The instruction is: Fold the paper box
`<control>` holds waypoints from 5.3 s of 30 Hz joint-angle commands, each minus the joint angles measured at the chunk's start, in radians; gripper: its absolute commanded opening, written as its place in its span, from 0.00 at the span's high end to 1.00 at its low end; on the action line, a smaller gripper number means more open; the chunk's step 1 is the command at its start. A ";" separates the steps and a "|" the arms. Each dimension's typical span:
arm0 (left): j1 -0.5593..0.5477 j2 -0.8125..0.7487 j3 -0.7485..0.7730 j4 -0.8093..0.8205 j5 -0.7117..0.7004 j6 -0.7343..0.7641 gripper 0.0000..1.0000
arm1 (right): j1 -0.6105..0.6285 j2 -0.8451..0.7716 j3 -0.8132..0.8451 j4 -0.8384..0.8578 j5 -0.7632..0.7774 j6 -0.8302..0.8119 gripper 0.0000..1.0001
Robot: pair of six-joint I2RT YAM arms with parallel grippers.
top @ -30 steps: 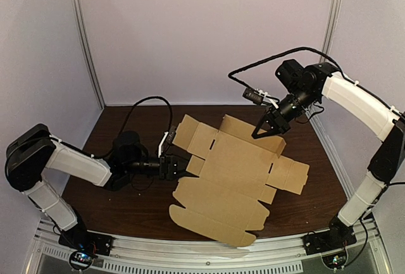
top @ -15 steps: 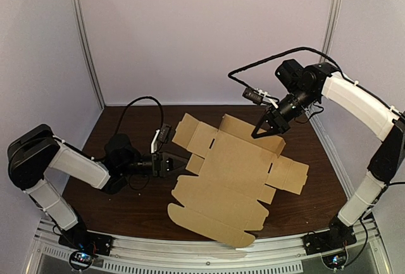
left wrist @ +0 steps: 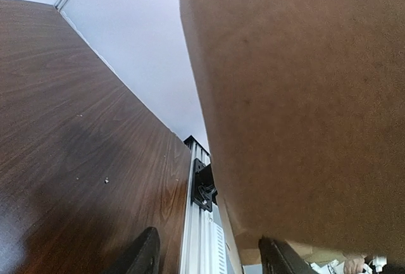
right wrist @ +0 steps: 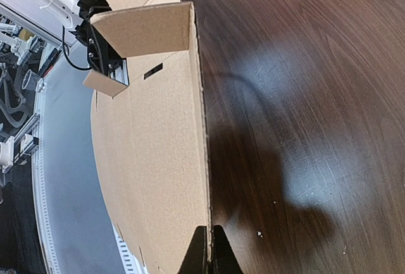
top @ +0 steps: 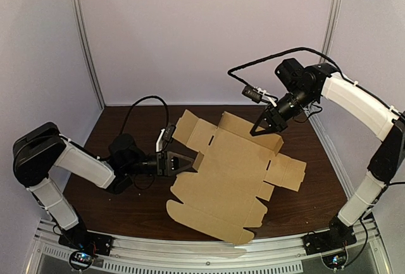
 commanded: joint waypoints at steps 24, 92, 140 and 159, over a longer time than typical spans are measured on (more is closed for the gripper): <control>-0.110 0.157 0.148 -0.180 -0.155 0.143 0.64 | 0.004 -0.013 0.014 -0.047 -0.231 -0.055 1.00; -0.101 -0.230 0.332 -0.572 -0.548 0.076 1.00 | -0.339 -0.163 -0.740 1.328 -0.385 0.910 0.53; -0.107 -0.227 0.223 -0.254 -0.609 -0.067 1.00 | -0.252 -0.301 -0.610 1.125 -0.136 0.852 0.57; -0.108 -0.212 0.217 -0.330 -0.650 -0.045 1.00 | -0.204 -0.354 -0.661 1.323 -0.296 0.997 0.53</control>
